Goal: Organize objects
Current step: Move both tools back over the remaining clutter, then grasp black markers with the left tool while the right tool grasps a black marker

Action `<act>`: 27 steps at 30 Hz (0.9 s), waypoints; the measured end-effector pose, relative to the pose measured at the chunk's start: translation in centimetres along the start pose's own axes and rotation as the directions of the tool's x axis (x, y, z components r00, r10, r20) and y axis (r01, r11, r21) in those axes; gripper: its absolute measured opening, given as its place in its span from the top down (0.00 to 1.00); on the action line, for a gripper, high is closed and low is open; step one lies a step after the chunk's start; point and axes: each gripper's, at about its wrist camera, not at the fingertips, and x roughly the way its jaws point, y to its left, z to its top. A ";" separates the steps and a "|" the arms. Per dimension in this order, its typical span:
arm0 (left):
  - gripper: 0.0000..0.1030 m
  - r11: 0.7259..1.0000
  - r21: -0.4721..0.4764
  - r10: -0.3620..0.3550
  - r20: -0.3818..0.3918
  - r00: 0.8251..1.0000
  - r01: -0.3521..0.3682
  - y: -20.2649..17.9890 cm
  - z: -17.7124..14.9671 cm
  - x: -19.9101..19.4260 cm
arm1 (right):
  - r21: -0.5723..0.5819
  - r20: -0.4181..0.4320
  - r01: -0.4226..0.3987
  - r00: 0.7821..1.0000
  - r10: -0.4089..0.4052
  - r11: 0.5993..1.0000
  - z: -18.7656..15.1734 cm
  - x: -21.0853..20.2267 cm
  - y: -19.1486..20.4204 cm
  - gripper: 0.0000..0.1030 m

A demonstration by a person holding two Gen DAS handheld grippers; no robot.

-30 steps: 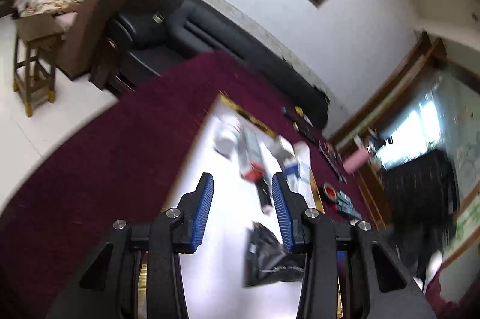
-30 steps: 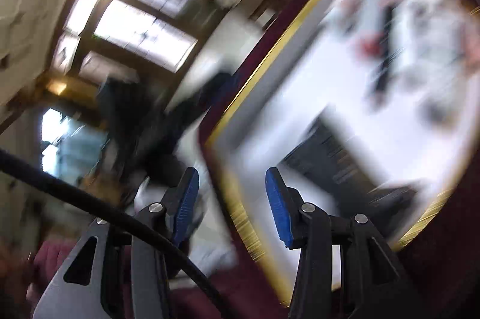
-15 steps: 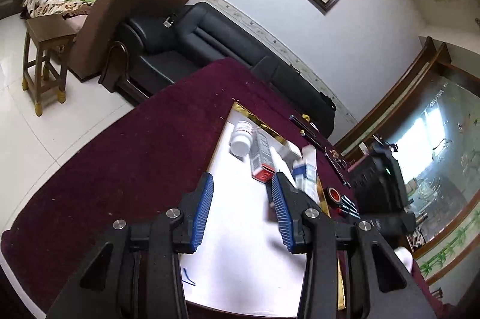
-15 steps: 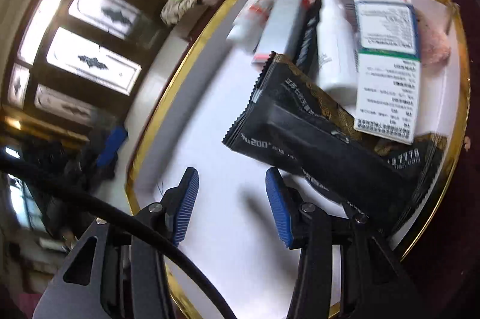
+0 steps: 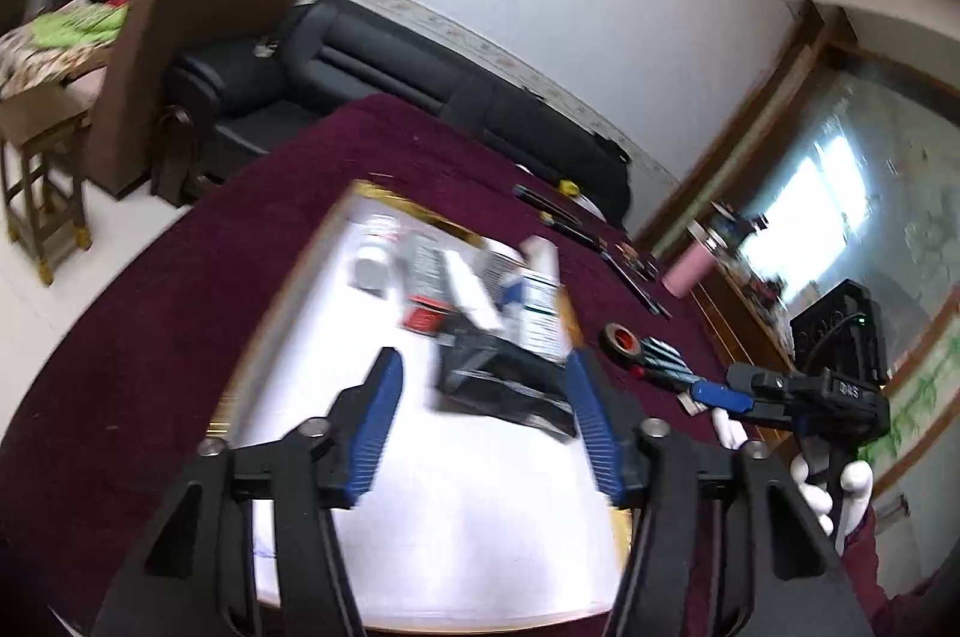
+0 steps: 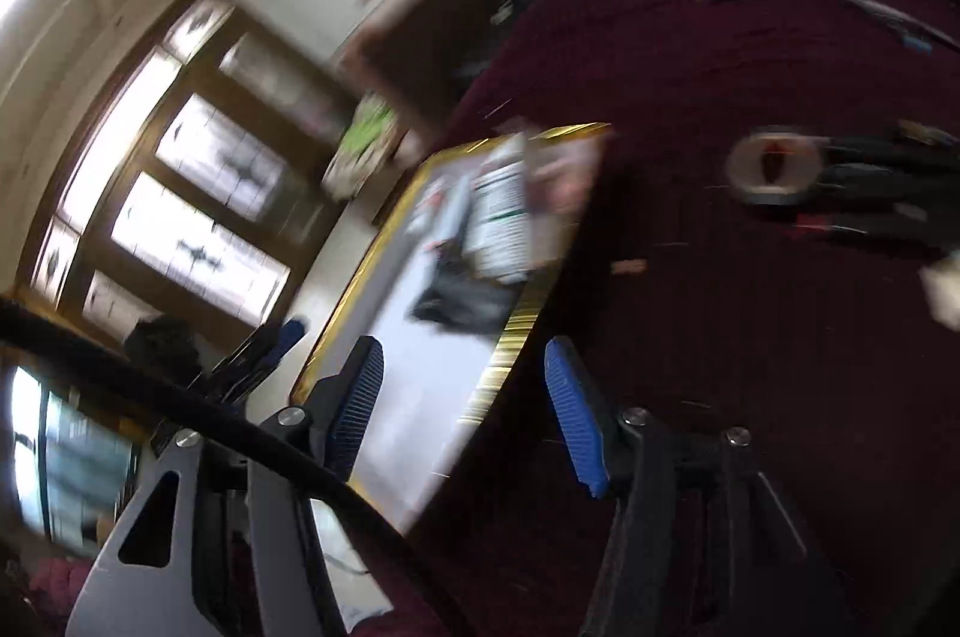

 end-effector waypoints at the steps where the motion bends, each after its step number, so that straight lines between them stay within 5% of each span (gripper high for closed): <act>1: 0.45 1.000 0.019 -0.021 -0.016 1.000 0.021 -1.0 0.0 0.4 | 0.031 0.051 0.038 0.998 -0.040 0.999 -0.4 -1.8 -1.5 0.46; 7: 0.41 0.982 0.136 -0.104 -0.183 0.978 0.130 -8.3 -0.7 4.3 | 0.215 0.257 0.149 0.945 -0.203 0.965 -2.0 -10.1 -8.0 0.43; 16: 0.41 0.905 0.388 -0.059 -0.291 0.955 0.174 -20.5 -1.8 11.4 | 0.365 0.383 0.232 0.845 -0.373 0.901 -1.6 -17.5 -15.8 0.41; 23: 0.42 0.776 0.595 0.066 -0.406 0.912 0.209 -26.2 -4.1 21.5 | 0.413 0.442 0.185 0.816 -0.373 0.892 -2.6 -19.8 -19.1 0.41; 27: 0.42 0.677 0.685 0.128 -0.468 0.875 0.267 -28.8 -5.7 26.7 | 0.432 0.441 0.132 0.832 -0.336 0.892 -2.8 -19.7 -20.2 0.41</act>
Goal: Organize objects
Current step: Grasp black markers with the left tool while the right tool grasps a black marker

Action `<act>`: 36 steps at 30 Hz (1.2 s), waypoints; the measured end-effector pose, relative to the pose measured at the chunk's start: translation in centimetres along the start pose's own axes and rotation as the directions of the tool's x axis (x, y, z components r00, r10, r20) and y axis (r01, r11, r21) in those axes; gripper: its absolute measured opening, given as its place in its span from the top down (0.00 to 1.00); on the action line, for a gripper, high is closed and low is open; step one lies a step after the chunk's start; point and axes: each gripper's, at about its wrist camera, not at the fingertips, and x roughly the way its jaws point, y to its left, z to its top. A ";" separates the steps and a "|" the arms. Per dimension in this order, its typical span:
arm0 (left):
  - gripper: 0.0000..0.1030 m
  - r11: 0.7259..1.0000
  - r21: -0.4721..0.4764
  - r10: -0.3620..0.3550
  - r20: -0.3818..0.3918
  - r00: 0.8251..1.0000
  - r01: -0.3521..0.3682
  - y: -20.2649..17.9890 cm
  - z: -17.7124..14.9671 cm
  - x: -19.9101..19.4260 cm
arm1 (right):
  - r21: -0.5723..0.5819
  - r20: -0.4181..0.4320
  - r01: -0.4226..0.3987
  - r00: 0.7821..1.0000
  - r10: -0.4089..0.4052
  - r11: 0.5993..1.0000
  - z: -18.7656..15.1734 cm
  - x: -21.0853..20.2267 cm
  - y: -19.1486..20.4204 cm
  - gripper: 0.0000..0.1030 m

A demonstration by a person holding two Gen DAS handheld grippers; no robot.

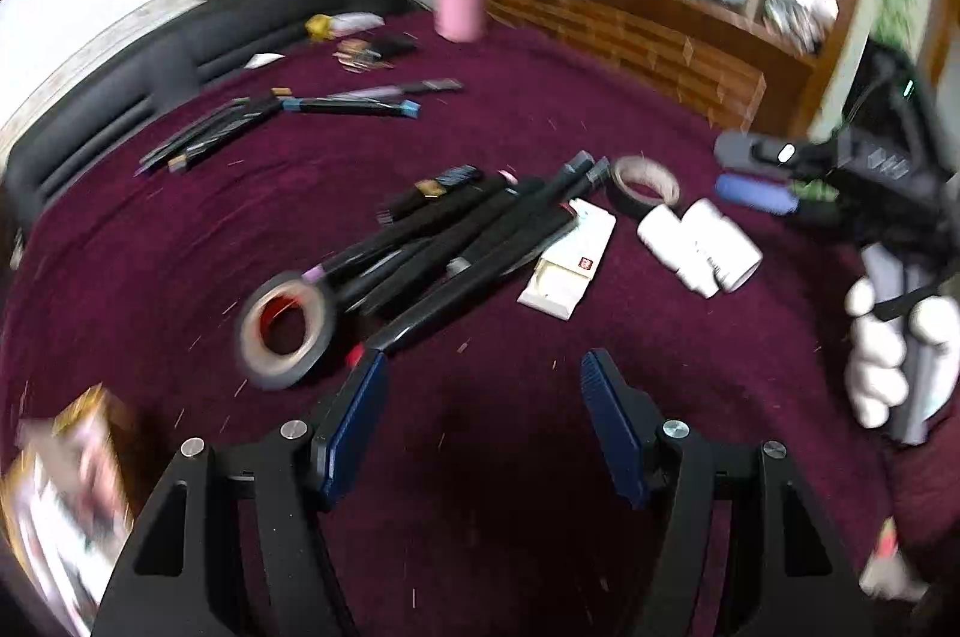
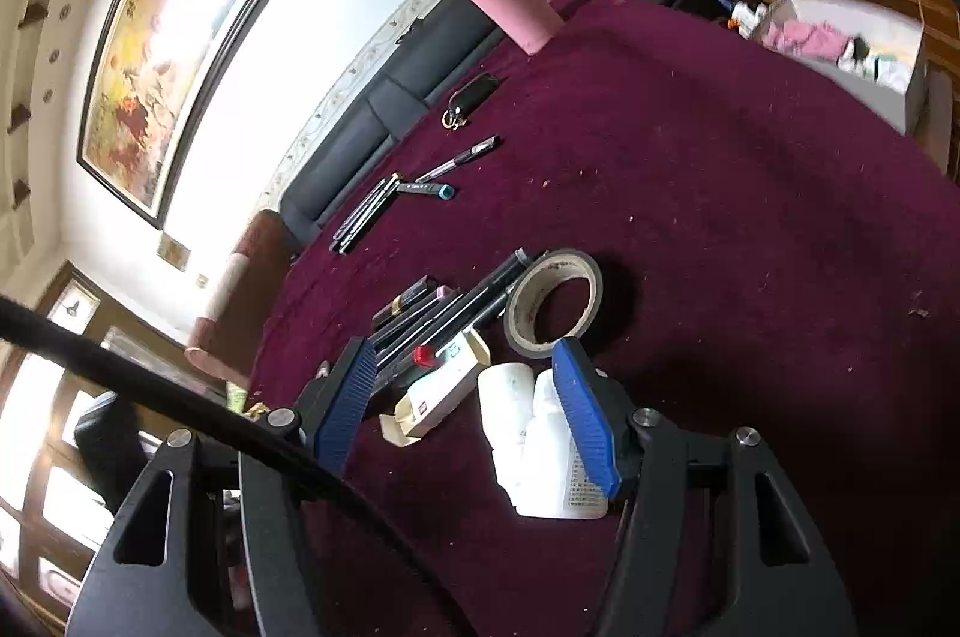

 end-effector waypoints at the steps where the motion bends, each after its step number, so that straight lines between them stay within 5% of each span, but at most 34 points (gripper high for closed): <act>1: 0.42 0.999 0.045 0.018 -0.021 1.000 -0.017 -0.5 0.9 1.2 | 0.008 -0.003 -0.009 1.000 0.009 1.000 -0.1 0.1 -0.2 0.41; 8: 0.42 0.994 0.108 0.020 -0.104 0.994 -0.008 0.2 5.0 6.9 | 0.019 -0.025 -0.053 0.998 0.053 0.998 -0.2 0.7 -0.6 0.40; 12: 0.42 0.991 0.051 -0.117 -0.155 0.981 0.126 0.2 4.5 7.5 | 0.039 -0.029 -0.060 0.998 0.061 0.997 -0.3 0.8 -1.0 0.39; 15: 0.38 0.979 0.101 -0.159 -0.155 0.975 0.176 -1.5 3.3 6.8 | 0.044 -0.029 -0.060 0.998 0.061 0.997 -0.4 0.7 -1.1 0.39; 20: 0.38 0.899 0.003 -0.428 -0.195 0.882 0.437 -3.0 0.7 4.7 | 0.043 -0.028 -0.047 0.998 0.048 0.998 -0.5 0.6 -1.2 0.39; 22: 0.38 0.892 0.014 -0.441 -0.201 0.875 0.453 -3.6 -0.3 3.8 | 0.043 -0.026 -0.045 0.999 0.047 0.998 -0.5 0.6 -1.2 0.39; 24: 0.38 0.904 -0.008 -0.422 -0.169 0.891 0.427 -3.3 -0.5 3.0 | 0.043 -0.026 -0.044 0.999 0.045 0.998 -0.5 0.6 -1.2 0.39; 28: 0.38 0.982 -0.024 -0.186 -0.129 0.974 0.185 -2.1 0.5 3.2 | 0.045 -0.023 -0.042 0.999 0.043 0.998 -0.6 0.5 -1.2 0.39; 33: 0.38 1.000 0.004 -0.013 -0.112 0.994 0.013 -2.6 1.3 4.7 | 0.049 -0.024 -0.048 0.998 0.050 0.998 -0.6 0.5 -1.4 0.37; 36: 0.47 1.000 0.004 0.012 -0.128 0.992 -0.012 -2.8 1.3 5.3 | 0.049 -0.026 -0.053 0.998 0.054 0.997 -0.5 0.6 -1.5 0.35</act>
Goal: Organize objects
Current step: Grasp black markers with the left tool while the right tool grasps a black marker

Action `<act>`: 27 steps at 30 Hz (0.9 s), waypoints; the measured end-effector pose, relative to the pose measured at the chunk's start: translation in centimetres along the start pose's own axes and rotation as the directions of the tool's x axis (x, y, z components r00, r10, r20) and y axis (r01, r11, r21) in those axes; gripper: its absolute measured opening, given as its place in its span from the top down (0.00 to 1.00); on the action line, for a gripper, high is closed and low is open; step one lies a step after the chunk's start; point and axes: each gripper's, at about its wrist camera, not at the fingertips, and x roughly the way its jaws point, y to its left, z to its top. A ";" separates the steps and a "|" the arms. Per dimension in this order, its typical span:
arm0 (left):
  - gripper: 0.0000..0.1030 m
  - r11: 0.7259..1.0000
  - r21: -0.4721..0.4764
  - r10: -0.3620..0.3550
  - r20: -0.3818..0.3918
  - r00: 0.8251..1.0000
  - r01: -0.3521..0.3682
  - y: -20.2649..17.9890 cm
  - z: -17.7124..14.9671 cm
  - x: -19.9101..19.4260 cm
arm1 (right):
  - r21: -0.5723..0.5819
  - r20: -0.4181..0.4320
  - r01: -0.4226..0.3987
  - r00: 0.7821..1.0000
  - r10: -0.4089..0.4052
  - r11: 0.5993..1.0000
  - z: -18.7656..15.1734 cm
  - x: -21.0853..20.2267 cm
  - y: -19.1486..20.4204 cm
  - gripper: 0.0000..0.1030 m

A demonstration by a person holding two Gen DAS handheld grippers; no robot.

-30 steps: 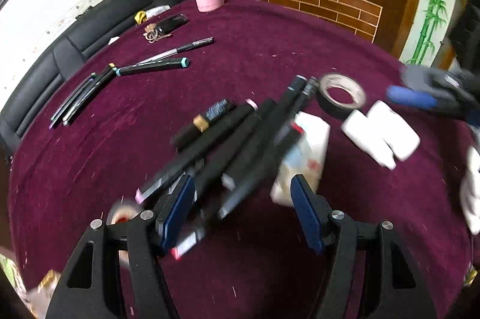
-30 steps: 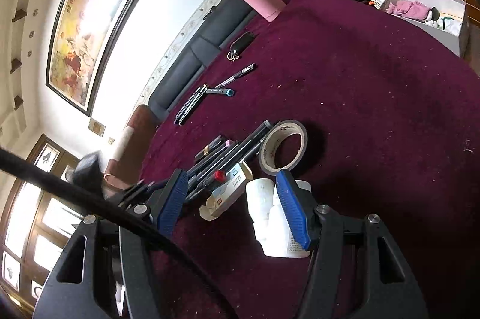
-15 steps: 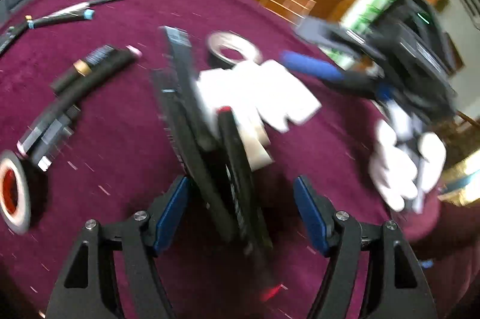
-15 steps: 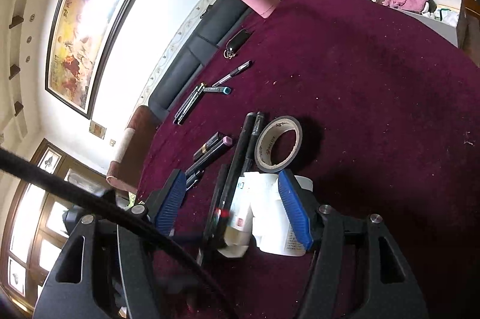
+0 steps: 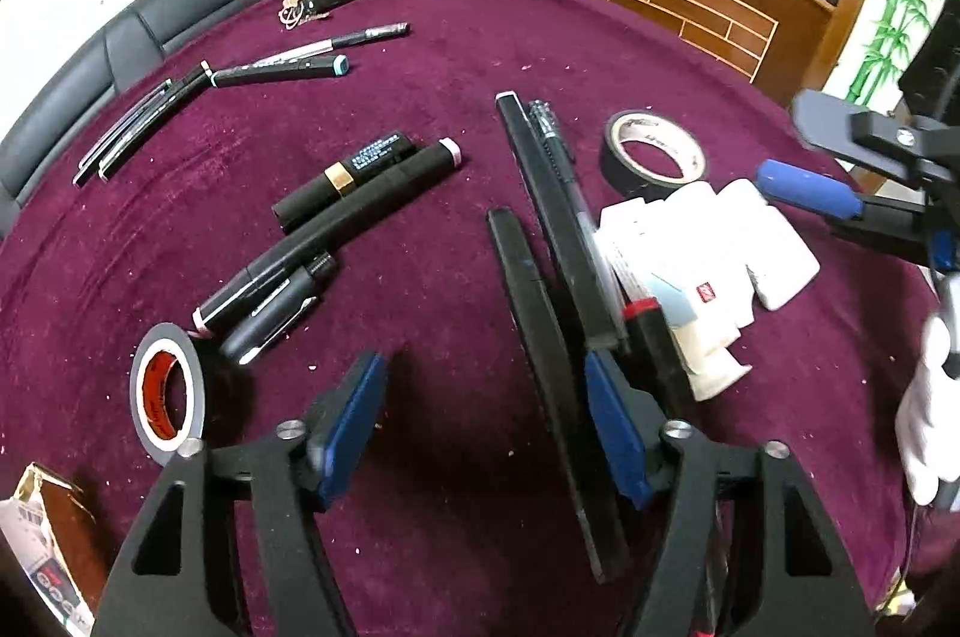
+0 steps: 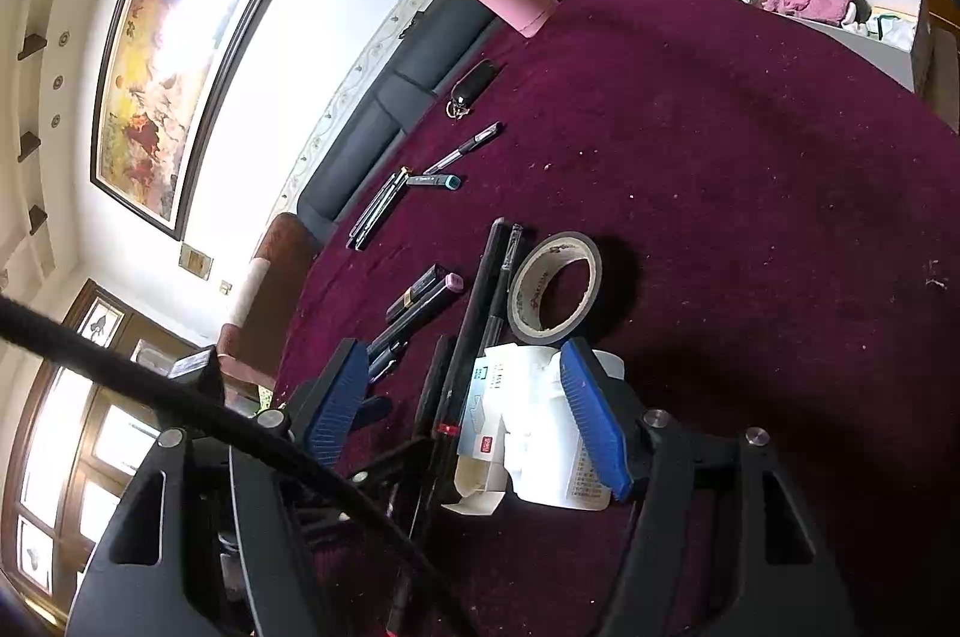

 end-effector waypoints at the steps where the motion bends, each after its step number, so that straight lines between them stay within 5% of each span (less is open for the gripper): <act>1: 0.52 1.000 0.006 0.007 -0.013 1.000 -0.007 -0.5 0.1 0.3 | 0.001 -0.001 -0.001 1.000 0.001 1.000 0.0 0.0 0.0 0.35; 5: 0.70 1.000 0.029 -0.004 -0.020 1.000 0.004 -1.2 0.4 0.0 | 0.004 -0.002 -0.005 1.000 0.005 1.000 0.1 0.0 -0.1 0.35; 7: 0.87 0.999 0.053 0.005 -0.013 1.000 -0.004 -2.3 0.9 0.4 | 0.000 0.000 -0.001 1.000 0.001 1.000 0.1 0.0 -0.1 0.35; 10: 0.89 0.999 0.050 0.005 0.010 1.000 -0.006 -2.9 1.1 0.7 | -0.010 0.012 0.021 1.000 -0.021 1.000 0.1 -0.2 -0.1 0.35; 13: 0.90 0.996 -0.059 -0.057 0.063 0.996 0.061 -1.0 -0.2 -0.4 | -0.015 0.018 0.048 0.999 -0.048 0.999 0.1 -0.2 -0.1 0.35; 21: 0.89 0.955 -0.247 -0.094 0.261 0.961 0.161 2.6 -6.7 -9.3 | -0.052 0.138 0.210 0.970 -0.201 0.976 -0.3 -2.0 1.0 0.35; 27: 0.89 0.916 -0.312 -0.139 0.336 0.931 0.250 4.2 -12.0 -12.6 | -0.182 -0.050 0.163 0.983 -0.175 0.970 -6.2 -1.6 5.9 0.35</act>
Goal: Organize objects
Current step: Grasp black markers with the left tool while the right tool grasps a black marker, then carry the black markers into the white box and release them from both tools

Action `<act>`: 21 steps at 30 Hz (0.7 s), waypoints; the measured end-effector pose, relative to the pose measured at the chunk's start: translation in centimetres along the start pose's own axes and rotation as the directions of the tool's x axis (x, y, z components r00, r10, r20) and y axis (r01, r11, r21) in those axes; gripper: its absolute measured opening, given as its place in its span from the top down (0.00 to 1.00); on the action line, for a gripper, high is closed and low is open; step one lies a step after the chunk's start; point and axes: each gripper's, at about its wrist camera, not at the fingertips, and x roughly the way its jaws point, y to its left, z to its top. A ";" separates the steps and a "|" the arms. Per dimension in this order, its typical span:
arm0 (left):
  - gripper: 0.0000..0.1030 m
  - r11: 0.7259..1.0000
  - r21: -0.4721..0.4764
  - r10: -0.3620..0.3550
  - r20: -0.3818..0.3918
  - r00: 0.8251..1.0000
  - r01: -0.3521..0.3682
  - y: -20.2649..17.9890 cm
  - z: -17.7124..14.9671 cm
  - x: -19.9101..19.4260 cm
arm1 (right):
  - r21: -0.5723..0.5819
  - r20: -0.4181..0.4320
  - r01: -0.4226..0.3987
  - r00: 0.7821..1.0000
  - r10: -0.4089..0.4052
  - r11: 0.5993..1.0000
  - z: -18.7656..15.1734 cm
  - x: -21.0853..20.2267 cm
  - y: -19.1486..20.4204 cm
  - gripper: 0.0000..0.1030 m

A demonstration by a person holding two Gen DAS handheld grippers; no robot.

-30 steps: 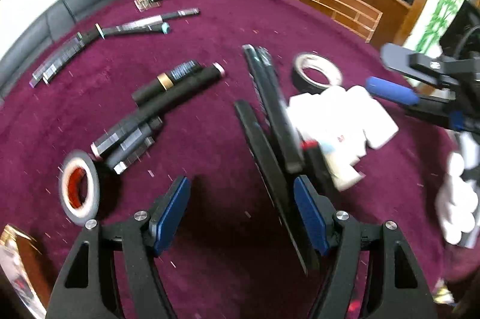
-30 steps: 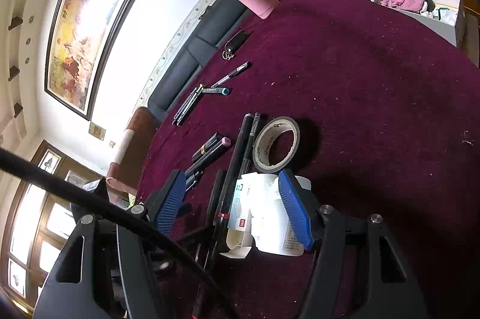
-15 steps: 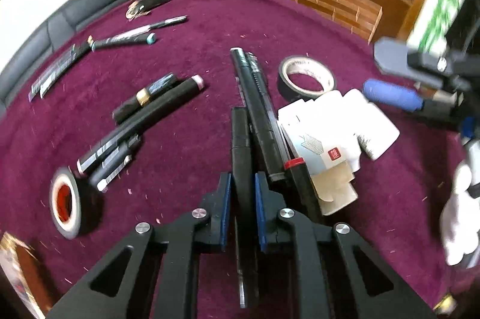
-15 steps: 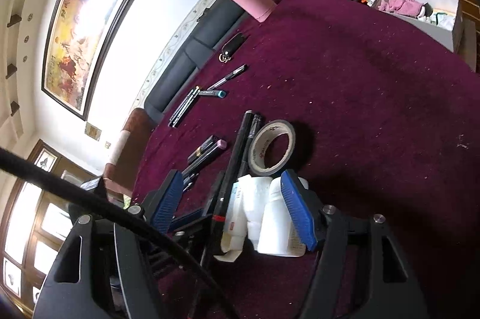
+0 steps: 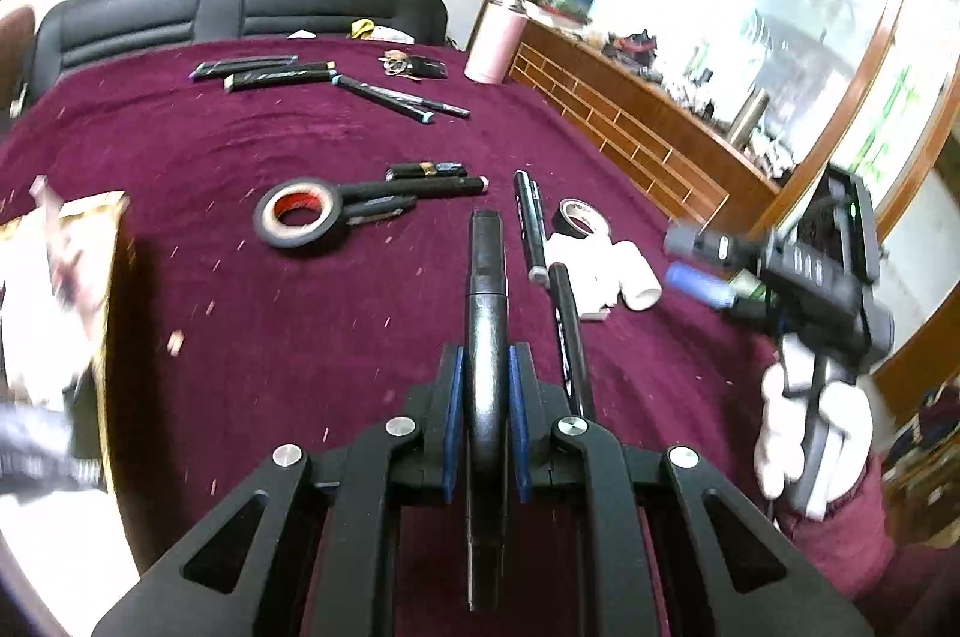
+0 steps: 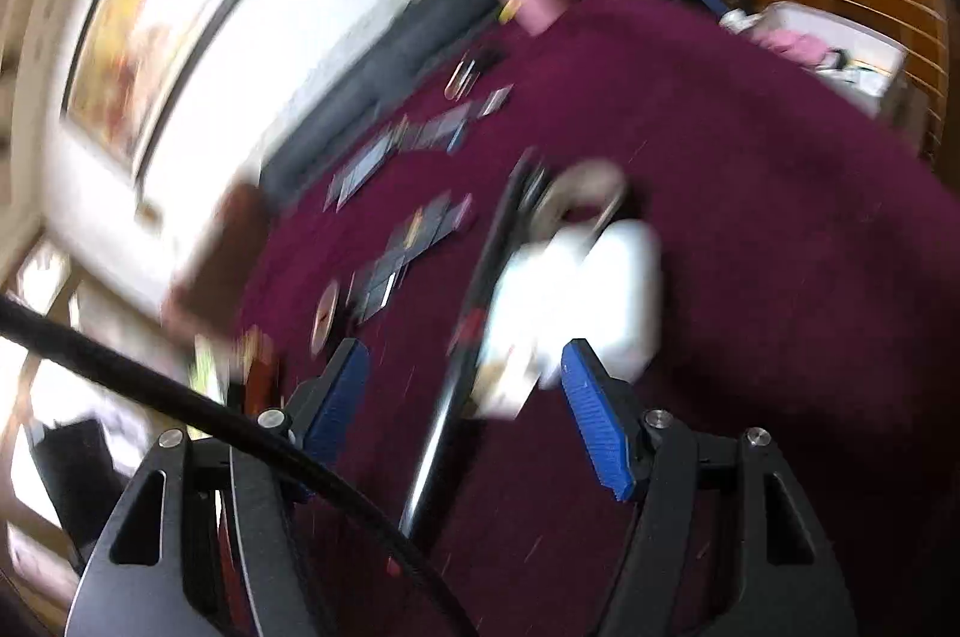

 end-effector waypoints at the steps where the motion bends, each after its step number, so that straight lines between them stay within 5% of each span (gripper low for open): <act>1: 0.89 1.000 -0.012 -0.006 0.009 1.000 0.006 0.3 -0.3 -0.5 | -0.029 -0.034 0.012 0.999 -0.013 0.999 -0.9 0.5 1.0 0.35; 4: 0.89 0.999 -0.040 -0.003 0.036 0.999 0.004 1.1 -1.4 -1.9 | -0.110 -0.104 0.085 0.990 -0.096 0.990 -3.3 2.4 3.6 0.35; 10: 0.89 0.998 -0.058 -0.021 0.062 0.998 0.024 2.2 -3.5 -3.9 | -0.214 -0.092 0.319 0.934 -0.344 0.923 -3.7 6.3 5.6 0.36; 13: 0.89 0.996 -0.079 -0.038 0.069 0.997 0.043 3.0 -4.4 -4.3 | -0.243 -0.060 0.382 0.912 -0.407 0.892 -3.2 7.6 6.0 0.52; 16: 0.89 0.994 -0.098 -0.050 0.077 0.996 0.058 3.6 -4.9 -4.5 | -0.295 -0.017 0.426 0.892 -0.451 0.855 -3.2 8.2 6.2 0.78; 18: 0.89 0.992 -0.106 -0.053 0.083 0.995 0.062 3.9 -5.2 -4.7 | -0.293 -0.010 0.424 0.895 -0.446 0.857 -3.3 7.9 6.0 0.87; 21: 0.89 0.990 -0.122 -0.056 0.087 0.995 0.067 4.5 -5.6 -4.9 | -0.250 -0.035 0.379 0.916 -0.399 0.891 -3.2 6.9 5.3 0.88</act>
